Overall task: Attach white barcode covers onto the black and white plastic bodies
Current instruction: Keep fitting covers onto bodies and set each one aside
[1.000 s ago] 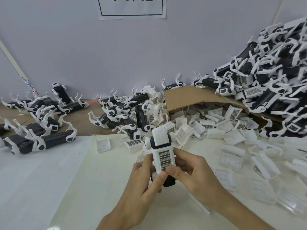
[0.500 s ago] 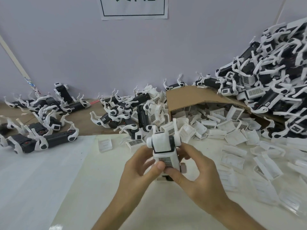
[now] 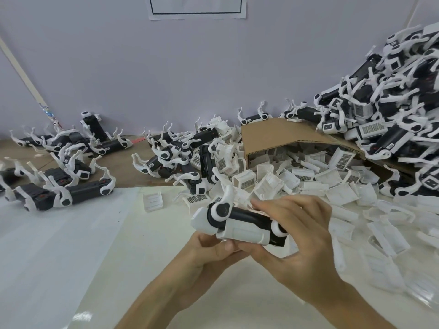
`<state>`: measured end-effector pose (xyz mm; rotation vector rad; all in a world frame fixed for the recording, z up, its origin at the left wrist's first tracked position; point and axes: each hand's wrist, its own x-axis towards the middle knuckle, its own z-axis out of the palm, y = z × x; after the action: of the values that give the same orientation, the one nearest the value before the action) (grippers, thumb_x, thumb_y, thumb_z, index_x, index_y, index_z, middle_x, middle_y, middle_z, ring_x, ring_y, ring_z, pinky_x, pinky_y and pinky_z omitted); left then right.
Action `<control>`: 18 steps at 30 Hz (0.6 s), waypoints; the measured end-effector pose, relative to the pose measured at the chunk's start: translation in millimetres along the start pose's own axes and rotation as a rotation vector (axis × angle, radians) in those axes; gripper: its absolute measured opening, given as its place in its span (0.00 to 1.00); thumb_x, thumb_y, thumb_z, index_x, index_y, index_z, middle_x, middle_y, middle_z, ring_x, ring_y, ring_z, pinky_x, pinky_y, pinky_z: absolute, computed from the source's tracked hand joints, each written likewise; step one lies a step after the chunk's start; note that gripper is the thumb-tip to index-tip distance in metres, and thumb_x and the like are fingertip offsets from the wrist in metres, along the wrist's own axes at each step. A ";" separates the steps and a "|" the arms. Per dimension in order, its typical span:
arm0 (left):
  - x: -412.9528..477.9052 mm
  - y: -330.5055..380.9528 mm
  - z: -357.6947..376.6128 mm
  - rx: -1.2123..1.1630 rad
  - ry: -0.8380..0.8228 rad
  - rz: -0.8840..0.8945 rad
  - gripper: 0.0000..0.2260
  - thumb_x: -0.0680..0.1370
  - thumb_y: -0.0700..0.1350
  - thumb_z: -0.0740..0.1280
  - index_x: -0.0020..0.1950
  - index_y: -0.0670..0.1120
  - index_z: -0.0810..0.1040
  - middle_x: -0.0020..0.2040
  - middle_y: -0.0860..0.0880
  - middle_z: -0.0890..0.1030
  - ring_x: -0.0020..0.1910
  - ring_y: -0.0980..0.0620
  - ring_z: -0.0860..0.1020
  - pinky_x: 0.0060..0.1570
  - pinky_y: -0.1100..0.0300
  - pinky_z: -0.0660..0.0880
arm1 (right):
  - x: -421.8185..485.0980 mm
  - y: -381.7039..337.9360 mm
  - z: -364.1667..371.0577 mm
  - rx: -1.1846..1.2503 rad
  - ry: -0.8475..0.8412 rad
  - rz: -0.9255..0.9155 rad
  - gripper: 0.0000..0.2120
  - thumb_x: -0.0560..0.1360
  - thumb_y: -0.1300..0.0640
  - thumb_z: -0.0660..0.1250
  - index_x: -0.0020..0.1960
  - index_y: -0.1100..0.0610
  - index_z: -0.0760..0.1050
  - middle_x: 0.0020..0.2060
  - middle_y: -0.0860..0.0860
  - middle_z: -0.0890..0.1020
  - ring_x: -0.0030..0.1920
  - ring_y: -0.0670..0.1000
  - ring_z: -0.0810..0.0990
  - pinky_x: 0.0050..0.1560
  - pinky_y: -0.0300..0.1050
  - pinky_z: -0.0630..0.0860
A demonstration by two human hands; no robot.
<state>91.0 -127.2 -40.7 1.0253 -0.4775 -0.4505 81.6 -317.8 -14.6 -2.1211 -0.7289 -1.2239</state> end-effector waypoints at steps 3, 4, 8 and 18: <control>1.3 -0.9 0.0 -0.009 0.050 0.009 0.20 0.75 0.47 0.75 0.64 0.41 0.81 0.62 0.41 0.82 0.65 0.44 0.78 0.66 0.52 0.73 | 4.2 -1.0 -1.7 -0.028 -0.100 0.038 0.23 0.73 0.40 0.71 0.60 0.54 0.81 0.53 0.42 0.82 0.57 0.45 0.76 0.64 0.49 0.63; 2.1 -1.0 -0.6 -0.005 0.090 0.012 0.22 0.73 0.49 0.77 0.64 0.41 0.81 0.62 0.40 0.82 0.65 0.43 0.78 0.66 0.49 0.73 | 4.9 -0.8 -2.1 -0.035 -0.136 0.046 0.22 0.73 0.40 0.70 0.60 0.53 0.81 0.52 0.41 0.82 0.57 0.45 0.76 0.65 0.49 0.62; 1.9 -0.1 -3.4 0.052 0.228 0.018 0.31 0.68 0.53 0.80 0.63 0.36 0.79 0.62 0.28 0.76 0.62 0.37 0.76 0.70 0.36 0.65 | 4.5 0.1 -1.9 -0.057 -0.190 0.040 0.20 0.74 0.41 0.69 0.57 0.54 0.82 0.43 0.41 0.81 0.50 0.46 0.78 0.66 0.49 0.64; -0.1 -0.3 2.6 0.134 0.199 0.048 0.29 0.72 0.56 0.77 0.63 0.35 0.80 0.62 0.31 0.79 0.61 0.37 0.78 0.63 0.45 0.74 | 1.4 -1.3 -4.5 -0.010 -0.099 -0.020 0.18 0.72 0.44 0.74 0.52 0.57 0.83 0.42 0.42 0.81 0.46 0.46 0.77 0.61 0.49 0.65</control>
<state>89.4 -129.1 -39.8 1.1726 -0.3561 -0.2729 78.8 -319.8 -11.2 -2.2001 -0.7907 -1.1420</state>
